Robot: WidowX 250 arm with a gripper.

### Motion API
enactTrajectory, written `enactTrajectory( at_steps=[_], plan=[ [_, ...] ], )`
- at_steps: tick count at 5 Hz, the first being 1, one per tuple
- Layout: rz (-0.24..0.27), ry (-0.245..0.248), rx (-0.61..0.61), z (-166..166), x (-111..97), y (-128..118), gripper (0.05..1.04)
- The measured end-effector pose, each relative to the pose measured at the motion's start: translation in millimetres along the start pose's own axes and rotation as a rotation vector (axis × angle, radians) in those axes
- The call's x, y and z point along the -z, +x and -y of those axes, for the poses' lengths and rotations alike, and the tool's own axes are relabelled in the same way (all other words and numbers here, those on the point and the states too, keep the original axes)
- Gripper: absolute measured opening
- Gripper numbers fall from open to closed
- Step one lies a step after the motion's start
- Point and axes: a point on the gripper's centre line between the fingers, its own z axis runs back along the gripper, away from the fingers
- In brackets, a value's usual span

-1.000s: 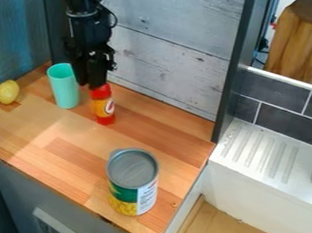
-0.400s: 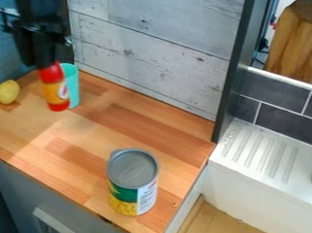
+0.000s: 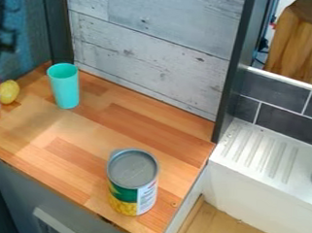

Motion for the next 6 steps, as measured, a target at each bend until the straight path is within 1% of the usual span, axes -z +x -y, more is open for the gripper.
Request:
enactTrajectory(
  at_steps=[1, 2, 3, 4, 5, 6],
  plan=[
    [-0.032, 0.009, -0.028, -12.9, 22.5, 16.1, 0.345],
    [-0.044, 0.007, 0.0, -11.6, 33.1, 24.7, 0.345],
    [0.005, -0.022, 0.053, -7.0, 32.1, 31.3, 0.345],
    [0.083, -0.101, 0.139, 2.6, 29.4, 30.4, 0.345],
    [0.171, -0.217, 0.218, 3.3, 30.2, 32.4, 0.345],
    [0.213, -0.237, 0.221, 0.4, 29.1, 36.5, 0.345]
  ],
)
